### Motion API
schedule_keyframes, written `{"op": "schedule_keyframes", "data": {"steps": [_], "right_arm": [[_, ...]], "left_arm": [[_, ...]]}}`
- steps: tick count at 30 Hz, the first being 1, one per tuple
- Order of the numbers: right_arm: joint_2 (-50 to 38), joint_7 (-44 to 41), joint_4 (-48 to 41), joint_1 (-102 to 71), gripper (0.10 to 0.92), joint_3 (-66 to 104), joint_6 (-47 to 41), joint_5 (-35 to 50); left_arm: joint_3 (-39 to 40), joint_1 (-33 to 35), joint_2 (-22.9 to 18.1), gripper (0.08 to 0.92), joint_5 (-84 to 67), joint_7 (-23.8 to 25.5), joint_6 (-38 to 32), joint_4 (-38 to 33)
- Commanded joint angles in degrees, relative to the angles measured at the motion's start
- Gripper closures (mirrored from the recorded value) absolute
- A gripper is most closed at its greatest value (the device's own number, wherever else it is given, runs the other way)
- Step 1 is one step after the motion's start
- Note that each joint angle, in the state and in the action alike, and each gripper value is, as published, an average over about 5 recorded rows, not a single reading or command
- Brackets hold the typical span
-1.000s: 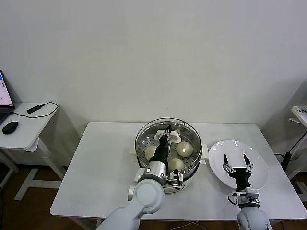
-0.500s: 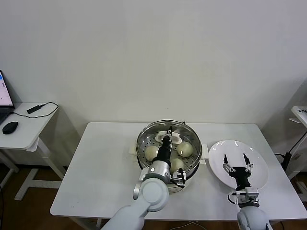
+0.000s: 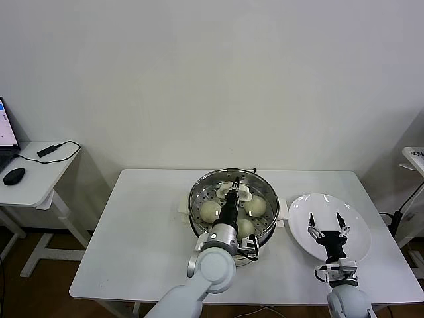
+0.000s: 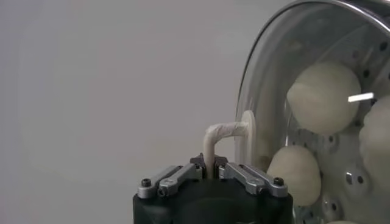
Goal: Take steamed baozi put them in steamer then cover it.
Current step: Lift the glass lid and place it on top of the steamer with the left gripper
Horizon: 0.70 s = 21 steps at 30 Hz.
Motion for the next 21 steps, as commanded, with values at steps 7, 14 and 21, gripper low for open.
{"op": "schedule_keyframes", "data": {"steps": [7, 14, 21], "right_arm": [[0.22, 0.02, -0.3, 0.31, 0.203, -0.31, 0.2, -0.17], [0.28, 0.01, -0.37, 0.31, 0.203, -0.31, 0.28, -0.21], [0.43, -0.02, -0.5, 0.29, 0.203, -0.34, 0.47, -0.38]], "left_arm": [[-0.79, 0.59, -0.25, 0.807, 0.97, 0.1, -0.85, 0.68], [-1.48, 1.29, -0.43, 0.805, 1.77, 0.7, -1.7, -0.07], [-1.75, 2.38, 0.42, 0.671, 0.89, 0.78, -1.65, -3.31]]}}
